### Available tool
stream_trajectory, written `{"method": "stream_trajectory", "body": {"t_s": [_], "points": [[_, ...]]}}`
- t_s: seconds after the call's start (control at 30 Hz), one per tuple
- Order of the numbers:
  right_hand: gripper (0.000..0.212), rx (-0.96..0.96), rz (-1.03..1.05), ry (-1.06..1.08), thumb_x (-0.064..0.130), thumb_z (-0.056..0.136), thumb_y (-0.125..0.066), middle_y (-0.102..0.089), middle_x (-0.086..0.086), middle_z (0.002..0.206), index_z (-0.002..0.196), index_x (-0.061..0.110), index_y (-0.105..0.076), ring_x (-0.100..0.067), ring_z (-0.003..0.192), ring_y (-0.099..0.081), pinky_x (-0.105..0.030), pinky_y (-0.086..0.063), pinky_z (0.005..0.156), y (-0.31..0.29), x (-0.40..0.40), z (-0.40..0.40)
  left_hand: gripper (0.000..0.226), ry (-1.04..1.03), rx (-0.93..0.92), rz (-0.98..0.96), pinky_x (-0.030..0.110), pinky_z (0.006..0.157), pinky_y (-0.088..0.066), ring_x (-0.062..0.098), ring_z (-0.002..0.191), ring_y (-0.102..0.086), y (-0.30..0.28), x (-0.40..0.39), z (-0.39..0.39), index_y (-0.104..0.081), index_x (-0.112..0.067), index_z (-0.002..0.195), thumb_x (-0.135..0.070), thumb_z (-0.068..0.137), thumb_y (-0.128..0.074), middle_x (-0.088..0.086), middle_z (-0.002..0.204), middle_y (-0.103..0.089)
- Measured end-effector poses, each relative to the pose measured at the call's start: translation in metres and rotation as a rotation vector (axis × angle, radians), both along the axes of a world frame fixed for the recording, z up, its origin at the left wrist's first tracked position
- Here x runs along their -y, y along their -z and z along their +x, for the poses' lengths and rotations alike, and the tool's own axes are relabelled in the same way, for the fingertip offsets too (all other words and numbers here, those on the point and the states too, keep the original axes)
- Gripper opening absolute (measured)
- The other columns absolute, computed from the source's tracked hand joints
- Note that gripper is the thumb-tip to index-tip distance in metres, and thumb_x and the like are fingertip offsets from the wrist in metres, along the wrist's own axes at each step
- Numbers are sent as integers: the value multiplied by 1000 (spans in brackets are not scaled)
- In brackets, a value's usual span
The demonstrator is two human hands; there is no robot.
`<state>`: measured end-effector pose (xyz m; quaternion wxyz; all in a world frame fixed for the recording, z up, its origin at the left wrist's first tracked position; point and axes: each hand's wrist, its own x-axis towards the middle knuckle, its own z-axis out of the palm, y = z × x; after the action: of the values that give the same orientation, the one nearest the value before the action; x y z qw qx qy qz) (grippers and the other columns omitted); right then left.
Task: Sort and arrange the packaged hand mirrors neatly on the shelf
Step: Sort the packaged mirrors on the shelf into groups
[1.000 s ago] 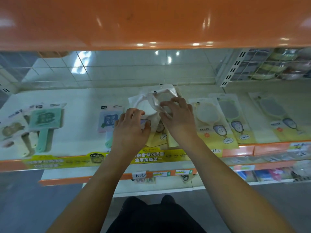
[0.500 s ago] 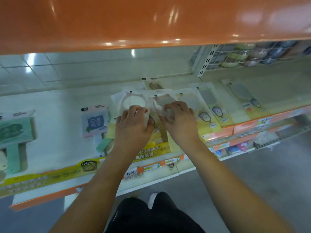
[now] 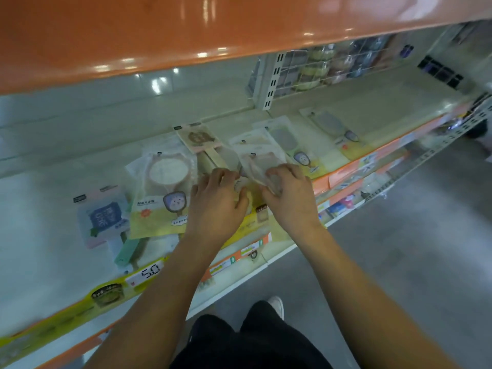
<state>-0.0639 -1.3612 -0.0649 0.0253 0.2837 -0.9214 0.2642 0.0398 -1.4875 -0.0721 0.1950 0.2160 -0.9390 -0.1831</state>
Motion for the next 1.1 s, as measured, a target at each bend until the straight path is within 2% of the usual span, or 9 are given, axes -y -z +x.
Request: {"method": "stream_trajectory", "body": {"t_s": [0.07, 0.27, 0.37, 0.53, 0.67, 0.77, 0.87, 1.1], "points": [[38, 2, 6, 41, 32, 77, -69, -56, -7, 121, 113, 19, -66, -34, 107, -57, -41, -42, 94, 0, -9, -9, 30, 21, -5, -3, 43, 79, -47, 34, 97, -58, -1, -7, -10, -61, -15, 108, -32, 85, -54, 7, 108, -60], [42, 28, -15, 80, 40, 81, -68, -53, -5, 125, 117, 19, -64, -31, 109, -54, -39, -38, 97, 2, -34, -38, 33, 73, 36, 21, 44, 85, -45, 33, 106, -56, -1, -28, -44, -59, -14, 116, -34, 89, -54, 7, 119, -57], [40, 39, -26, 85, 36, 82, -70, -53, -4, 124, 118, 19, -64, -30, 107, -54, -36, -38, 95, 7, -50, -56, 34, 67, 49, -3, 43, 82, -45, 33, 103, -56, 0, -44, -64, -60, -15, 113, -35, 87, -49, 5, 116, -57], [40, 74, -37, 73, 37, 82, -70, -52, -3, 125, 119, 21, -64, -31, 108, -51, -41, -42, 95, 9, -80, -100, 41, 25, 41, -27, 44, 79, -48, 35, 93, -59, -1, -78, -105, -62, -13, 106, -39, 82, -41, 7, 107, -60], [36, 41, -62, 23, 32, 80, -72, -57, -7, 118, 113, 18, -66, -32, 106, -56, -43, -42, 94, 10, -102, -140, 34, 5, 42, -74, 40, 70, -49, 32, 87, -61, -4, -109, -143, -63, -15, 101, -36, 81, -46, 7, 103, -62], [37, 79, -39, -11, 33, 82, -69, -54, -6, 124, 116, 19, -63, -31, 108, -54, -43, -39, 98, 9, -114, -164, 28, -28, 75, -64, 40, 73, -47, 32, 90, -60, -7, -123, -165, -62, -16, 102, -33, 82, -52, 6, 106, -62], [37, 84, -44, -40, 32, 81, -70, -54, -7, 123, 115, 18, -64, -33, 107, -55, -43, -40, 96, 7, -128, -190, 23, -63, 100, -63, 40, 75, -46, 30, 93, -58, -8, -139, -186, -61, -16, 103, -30, 86, -57, 5, 108, -60], [38, 79, -14, -98, 35, 80, -71, -55, -8, 121, 114, 19, -64, -34, 104, -56, -43, -43, 92, 6, -136, -217, 29, -131, 136, -39, 40, 80, -43, 30, 100, -58, -16, -162, -205, -61, -16, 113, -30, 88, -58, 5, 116, -58]]}}
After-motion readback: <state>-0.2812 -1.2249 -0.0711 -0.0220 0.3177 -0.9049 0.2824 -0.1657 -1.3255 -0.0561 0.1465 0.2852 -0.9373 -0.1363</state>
